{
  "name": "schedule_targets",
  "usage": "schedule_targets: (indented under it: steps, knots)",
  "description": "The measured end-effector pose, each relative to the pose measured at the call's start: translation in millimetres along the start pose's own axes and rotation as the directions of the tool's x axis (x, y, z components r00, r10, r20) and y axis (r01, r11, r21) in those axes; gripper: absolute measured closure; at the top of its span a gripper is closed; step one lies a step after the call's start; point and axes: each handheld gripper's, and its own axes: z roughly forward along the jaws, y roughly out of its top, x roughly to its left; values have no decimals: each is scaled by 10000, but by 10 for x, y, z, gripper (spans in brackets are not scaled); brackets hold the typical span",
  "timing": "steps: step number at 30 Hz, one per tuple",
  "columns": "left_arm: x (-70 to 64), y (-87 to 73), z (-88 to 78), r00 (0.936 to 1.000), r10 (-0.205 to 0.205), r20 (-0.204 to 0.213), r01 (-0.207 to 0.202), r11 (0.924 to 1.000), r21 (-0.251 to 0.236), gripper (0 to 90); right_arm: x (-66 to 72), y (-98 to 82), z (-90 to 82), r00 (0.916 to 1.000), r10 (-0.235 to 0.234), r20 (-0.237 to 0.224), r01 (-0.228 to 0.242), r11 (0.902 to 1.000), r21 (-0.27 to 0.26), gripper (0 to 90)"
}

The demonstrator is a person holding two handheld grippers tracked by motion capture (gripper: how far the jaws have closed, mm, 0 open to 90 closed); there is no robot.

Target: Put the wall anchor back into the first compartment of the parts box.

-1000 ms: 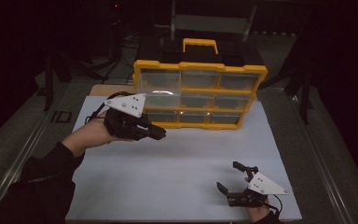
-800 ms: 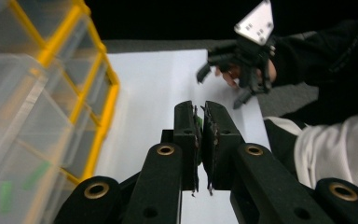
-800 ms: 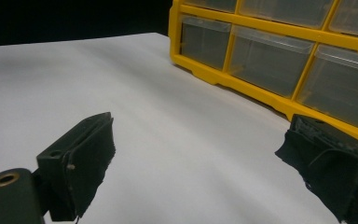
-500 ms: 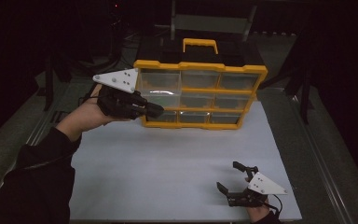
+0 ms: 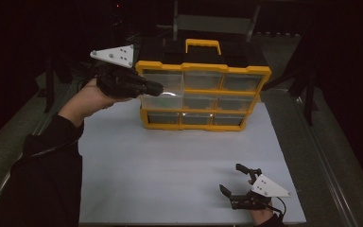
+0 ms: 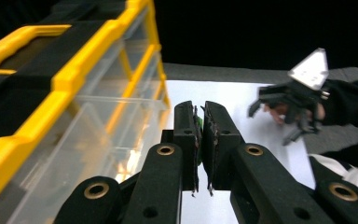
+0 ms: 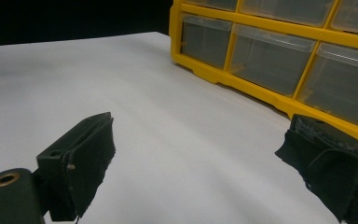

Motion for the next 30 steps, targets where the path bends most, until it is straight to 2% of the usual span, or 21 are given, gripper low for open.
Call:
schedule_targets:
  steps: [5,8,9,13,18,23,25,26,27,29,30]
  knots:
    - [117,-24,37,9982,-411,-438,406,9991,-114,832,-1,-2,0,10000,22,-7,-22,10000,9,80]
    - [173,-53,67,9941,-697,-835,696,9976,-37,832,-2,-3,-1,10000,20,-19,-20,10000,7,80]
    - [173,-53,67,9941,-697,-835,696,9976,-37,831,-2,-3,-1,10000,20,-19,-20,10000,7,80]
    - [243,-90,137,9879,-1193,-992,1219,9923,213,831,-4,-9,3,10000,50,-47,-50,10000,37,80]
    - [307,-110,205,9762,-1757,-1273,1848,9807,643,830,-5,-8,3,10000,46,-43,-46,10000,16,80]
    - [340,-125,279,9662,-1990,-1639,2214,9662,1321,830,-5,-10,3,10000,48,-62,-48,10000,65,80]
    - [345,-132,298,9654,-1978,-1701,2227,9644,1426,829,-6,-11,4,10000,26,-56,-25,10000,73,80]
    - [346,-133,303,9623,-2010,-1833,2282,9632,1417,829,-6,-11,4,10000,30,-52,-29,10000,75,80]
    - [348,-134,298,9636,-1944,-1835,2206,9660,1350,829,-7,-11,5,10000,29,-51,-28,10000,71,80]
    - [351,-125,279,9566,-2056,-2066,2314,9667,1093,823,-6,-12,7,10000,59,-51,-58,9999,84,81]
    - [354,-122,265,9557,-2119,-2041,2348,9674,953,818,-5,-13,7,10000,64,-57,-63,9999,90,81]
